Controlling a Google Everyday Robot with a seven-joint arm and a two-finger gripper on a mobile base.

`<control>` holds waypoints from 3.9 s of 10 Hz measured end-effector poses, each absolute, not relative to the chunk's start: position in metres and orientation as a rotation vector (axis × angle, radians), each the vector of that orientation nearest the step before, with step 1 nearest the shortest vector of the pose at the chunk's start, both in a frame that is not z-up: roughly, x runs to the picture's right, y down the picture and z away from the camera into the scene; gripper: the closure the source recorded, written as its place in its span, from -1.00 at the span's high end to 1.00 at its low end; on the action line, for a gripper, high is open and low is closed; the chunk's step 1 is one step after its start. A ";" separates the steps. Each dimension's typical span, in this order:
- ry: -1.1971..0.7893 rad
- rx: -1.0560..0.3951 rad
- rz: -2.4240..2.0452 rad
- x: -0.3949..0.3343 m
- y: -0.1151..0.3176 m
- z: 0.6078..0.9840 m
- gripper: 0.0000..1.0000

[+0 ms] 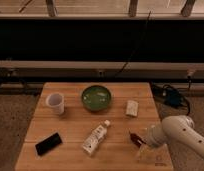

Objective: Place the pepper in the ceramic bowl

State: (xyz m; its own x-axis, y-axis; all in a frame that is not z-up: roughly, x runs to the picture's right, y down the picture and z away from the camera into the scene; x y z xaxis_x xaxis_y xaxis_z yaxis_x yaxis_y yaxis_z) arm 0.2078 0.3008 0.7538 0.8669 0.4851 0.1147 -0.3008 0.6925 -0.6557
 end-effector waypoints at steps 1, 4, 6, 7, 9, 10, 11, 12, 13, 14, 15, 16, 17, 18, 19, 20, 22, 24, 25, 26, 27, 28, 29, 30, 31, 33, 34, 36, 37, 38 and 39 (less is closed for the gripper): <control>-0.289 -0.669 0.447 0.208 0.302 0.755 0.55; -0.281 -0.653 0.461 0.208 0.306 0.757 -0.04; -0.271 -0.641 0.480 0.209 0.308 0.756 -0.46; -0.270 -0.640 0.481 0.210 0.309 0.756 -0.67; -0.272 -0.648 0.484 0.210 0.307 0.755 -0.99; -0.275 -0.644 0.481 0.212 0.304 0.755 -1.00; -0.278 -0.636 0.481 0.215 0.299 0.757 -1.00; -0.284 -0.628 0.477 0.216 0.285 0.766 -1.00; -0.288 -0.628 0.474 0.216 0.280 0.770 -1.00; -0.290 -0.622 0.475 0.218 0.276 0.770 -1.00; -0.291 -0.623 0.476 0.220 0.276 0.769 -1.00; -0.294 -0.615 0.481 0.225 0.273 0.769 -1.00; -0.298 -0.612 0.479 0.225 0.270 0.770 -1.00; -0.301 -0.608 0.480 0.225 0.265 0.770 -1.00; -0.308 -0.599 0.481 0.223 0.251 0.773 -1.00; -0.316 -0.590 0.478 0.221 0.237 0.776 -1.00; -0.325 -0.584 0.479 0.222 0.225 0.778 -1.00; -0.333 -0.573 0.478 0.223 0.217 0.772 -1.00; -0.338 -0.567 0.470 0.219 0.208 0.773 -1.00; -0.345 -0.561 0.460 0.214 0.193 0.778 -1.00; -0.349 -0.558 0.450 0.211 0.181 0.783 -1.00; -0.351 -0.554 0.446 0.210 0.172 0.782 -1.00; -0.352 -0.549 0.439 0.209 0.163 0.777 -1.00; -0.353 -0.549 0.427 0.205 0.158 0.777 -1.00; -0.356 -0.549 0.414 0.198 0.151 0.780 -1.00; -0.355 -0.561 0.379 0.184 0.127 0.792 -1.00; -0.358 -0.568 0.358 0.174 0.116 0.798 -1.00; -0.356 -0.576 0.324 0.161 0.106 0.802 -1.00; -0.355 -0.578 0.308 0.156 0.101 0.804 -1.00; -0.357 -0.580 0.287 0.147 0.092 0.811 -1.00; -0.363 -0.580 0.262 0.133 0.083 0.819 -1.00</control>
